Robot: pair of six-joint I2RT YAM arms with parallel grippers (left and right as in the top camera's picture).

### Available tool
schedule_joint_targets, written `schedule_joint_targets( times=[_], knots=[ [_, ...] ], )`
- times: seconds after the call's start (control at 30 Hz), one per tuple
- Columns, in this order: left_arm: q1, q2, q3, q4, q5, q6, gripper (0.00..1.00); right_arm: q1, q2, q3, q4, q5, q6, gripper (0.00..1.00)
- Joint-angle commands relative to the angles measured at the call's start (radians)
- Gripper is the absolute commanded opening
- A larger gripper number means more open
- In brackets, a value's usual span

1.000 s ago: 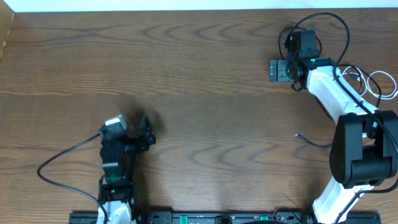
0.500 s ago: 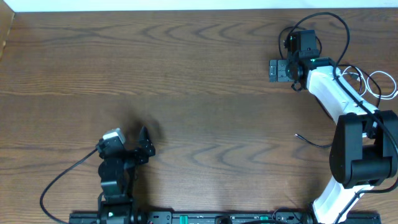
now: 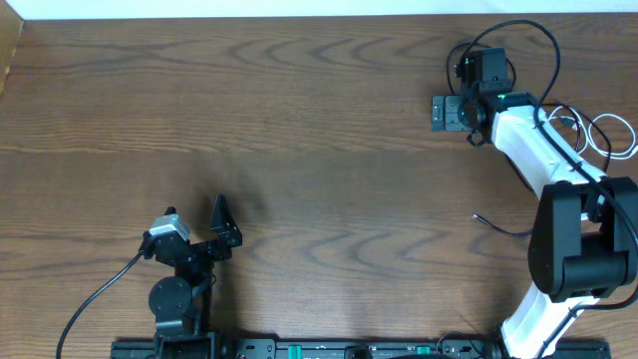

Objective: Untangle cables

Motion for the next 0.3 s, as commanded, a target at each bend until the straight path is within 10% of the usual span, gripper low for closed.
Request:
schedule_joint_targets(
  times=[0.0, 0.27],
  knots=[
    [-0.002, -0.006, -0.010, -0.048, -0.016, 0.009, 0.98, 0.006, -0.020, 0.008, 0.000, -0.002, -0.002, 0.99],
    [-0.002, 0.042, -0.010, -0.047, -0.016, 0.010, 0.98, 0.006, -0.020, 0.008, 0.000, -0.002, -0.002, 0.99]
  ],
)
